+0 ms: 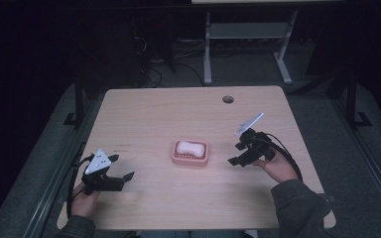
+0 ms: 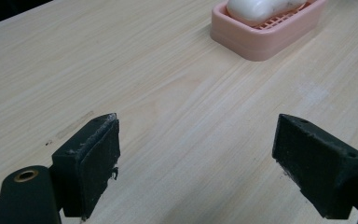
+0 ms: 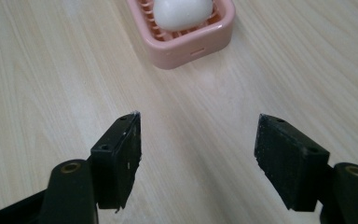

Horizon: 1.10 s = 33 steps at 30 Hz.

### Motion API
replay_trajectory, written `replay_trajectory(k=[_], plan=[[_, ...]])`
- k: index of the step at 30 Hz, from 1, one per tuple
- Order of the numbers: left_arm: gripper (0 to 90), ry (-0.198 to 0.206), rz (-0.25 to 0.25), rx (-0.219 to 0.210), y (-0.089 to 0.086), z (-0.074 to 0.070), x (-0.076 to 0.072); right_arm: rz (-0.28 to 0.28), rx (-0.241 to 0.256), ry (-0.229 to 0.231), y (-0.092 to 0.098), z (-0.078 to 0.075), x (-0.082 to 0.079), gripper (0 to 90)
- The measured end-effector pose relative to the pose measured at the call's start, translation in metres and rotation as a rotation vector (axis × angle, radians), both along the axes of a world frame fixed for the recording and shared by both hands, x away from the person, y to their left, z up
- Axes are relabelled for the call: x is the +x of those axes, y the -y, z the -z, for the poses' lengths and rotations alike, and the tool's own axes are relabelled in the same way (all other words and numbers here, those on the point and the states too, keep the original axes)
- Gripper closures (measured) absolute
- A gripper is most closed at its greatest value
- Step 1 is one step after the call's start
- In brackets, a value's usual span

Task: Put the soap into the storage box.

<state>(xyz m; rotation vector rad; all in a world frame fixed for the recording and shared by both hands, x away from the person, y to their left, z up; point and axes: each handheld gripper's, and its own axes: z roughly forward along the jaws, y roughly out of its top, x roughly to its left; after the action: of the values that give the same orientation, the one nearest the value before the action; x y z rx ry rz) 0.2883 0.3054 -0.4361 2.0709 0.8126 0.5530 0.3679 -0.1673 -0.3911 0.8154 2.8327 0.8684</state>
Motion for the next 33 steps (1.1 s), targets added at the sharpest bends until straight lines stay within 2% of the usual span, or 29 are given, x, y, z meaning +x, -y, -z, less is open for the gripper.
replay_trajectory(k=[6,18,33], plan=[[14.4,0.001,0.003,0.006,0.001,0.000,0.000,0.008,-0.002,-0.005,0.007,0.004,-0.005,30.9],[14.4,0.006,0.008,0.004,0.003,0.001,-0.001,0.042,0.026,-0.011,0.023,0.009,-0.015,30.9],[14.4,0.004,0.011,0.014,0.003,0.001,0.000,0.068,0.035,0.004,0.040,0.013,-0.029,30.9]])
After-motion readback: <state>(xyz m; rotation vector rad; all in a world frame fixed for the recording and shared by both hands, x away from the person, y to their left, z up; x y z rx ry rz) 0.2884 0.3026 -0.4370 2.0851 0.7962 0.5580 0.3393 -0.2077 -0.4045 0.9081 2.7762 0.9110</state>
